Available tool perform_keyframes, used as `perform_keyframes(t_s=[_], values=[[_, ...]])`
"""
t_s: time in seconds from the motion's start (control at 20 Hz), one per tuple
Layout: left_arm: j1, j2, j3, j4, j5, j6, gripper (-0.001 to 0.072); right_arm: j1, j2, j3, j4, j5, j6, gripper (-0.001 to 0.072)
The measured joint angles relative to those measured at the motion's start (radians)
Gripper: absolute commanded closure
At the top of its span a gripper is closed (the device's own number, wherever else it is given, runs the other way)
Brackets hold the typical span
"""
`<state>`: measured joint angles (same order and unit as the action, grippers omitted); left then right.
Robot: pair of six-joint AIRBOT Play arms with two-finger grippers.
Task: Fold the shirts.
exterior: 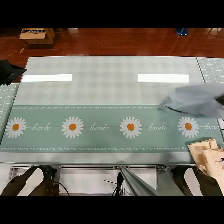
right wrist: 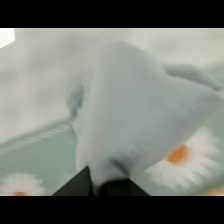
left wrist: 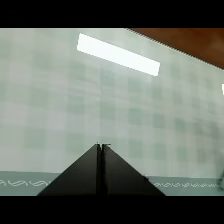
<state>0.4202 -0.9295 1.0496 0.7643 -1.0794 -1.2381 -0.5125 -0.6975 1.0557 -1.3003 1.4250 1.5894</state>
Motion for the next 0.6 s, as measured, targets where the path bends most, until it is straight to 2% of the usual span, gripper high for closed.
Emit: perform_keyframes(t_s=[0.25, 0.6], values=[[0.0, -0.114, 0.0, 0.0, 0.061, 0.001, 0.0682, -0.251, 0.04, 0.03, -0.336, 0.25, -0.045, 0.0682], [0.001, -0.293, 0.0, -0.001, 0.154, 0.048, 0.0682, -0.331, 0.05, 0.036, -0.681, 0.389, -0.051, 0.0682]])
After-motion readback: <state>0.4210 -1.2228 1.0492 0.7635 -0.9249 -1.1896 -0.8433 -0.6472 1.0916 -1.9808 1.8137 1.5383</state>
